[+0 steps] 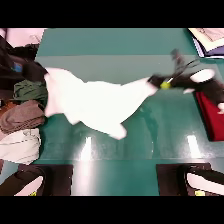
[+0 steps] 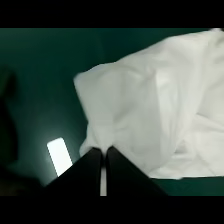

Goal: Fold the shirts.

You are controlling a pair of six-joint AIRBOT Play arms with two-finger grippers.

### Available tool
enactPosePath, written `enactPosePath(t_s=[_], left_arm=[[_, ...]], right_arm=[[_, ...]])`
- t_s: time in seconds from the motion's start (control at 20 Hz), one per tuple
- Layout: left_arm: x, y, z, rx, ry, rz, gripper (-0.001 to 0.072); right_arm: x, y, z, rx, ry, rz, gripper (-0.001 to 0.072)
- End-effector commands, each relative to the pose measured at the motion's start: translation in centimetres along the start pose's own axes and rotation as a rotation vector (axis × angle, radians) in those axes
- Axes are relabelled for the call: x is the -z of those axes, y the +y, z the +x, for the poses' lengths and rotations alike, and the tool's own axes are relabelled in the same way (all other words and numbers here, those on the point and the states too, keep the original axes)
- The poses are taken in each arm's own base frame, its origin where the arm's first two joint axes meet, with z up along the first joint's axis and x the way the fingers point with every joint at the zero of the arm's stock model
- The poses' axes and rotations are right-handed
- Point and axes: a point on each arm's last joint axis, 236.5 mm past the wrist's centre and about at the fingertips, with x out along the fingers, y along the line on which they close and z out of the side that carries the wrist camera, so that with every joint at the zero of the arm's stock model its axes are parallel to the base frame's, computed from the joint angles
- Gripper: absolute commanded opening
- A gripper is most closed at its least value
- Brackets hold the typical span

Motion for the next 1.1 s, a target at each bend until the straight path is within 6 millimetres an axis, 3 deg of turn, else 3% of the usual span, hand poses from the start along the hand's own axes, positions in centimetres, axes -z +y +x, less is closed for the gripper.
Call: enactPosePath(t_s=[0.0, 0.15, 0.35, 0.5, 0.7, 0.85, 0.95, 1.05], left_arm=[[-6.1, 0.1, -6.5, -0.049, -0.206, 0.042, 0.0024], [-9.7, -1.1, -12.5, -0.043, -0.362, 0.068, 0.0023], [-11.4, -3.3, -18.8, -0.003, -0.488, 0.1, 0.0024], [-11.5, -5.4, -21.4, 0.064, -0.542, 0.116, 0.0023], [-10.8, -9.0, -23.7, 0.203, -0.582, 0.134, 0.0023], [-9.6, -10.9, -23.4, 0.289, -0.534, 0.145, 0.0023], [-7.9, -9.7, -19.4, 0.27, -0.408, 0.12, 0.0023], [-5.5, -7.4, -13.3, 0.217, -0.245, 0.068, 0.0024]], right_arm=[[-10.3, 4.6, -12.1, 0.029, -0.282, -0.173, 0.002], [-14.2, 10.9, -21.0, 0.021, -0.45, -0.33, 0.002], [-15.5, 18.1, -30.9, 0.044, -0.65, -0.502, 0.002], [-15.2, 21.4, -36.3, 0.098, -0.753, -0.594, 0.002], [-15.1, 23.4, -41.2, 0.199, -0.852, -0.66, 0.0019], [-15.6, 23.1, -42.5, 0.25, -0.885, -0.662, 0.0019], [-15.9, 21.0, -41.1, 0.25, -0.845, -0.613, 0.0019], [-16.0, 17.0, -37.4, 0.213, -0.729, -0.492, 0.0019]])
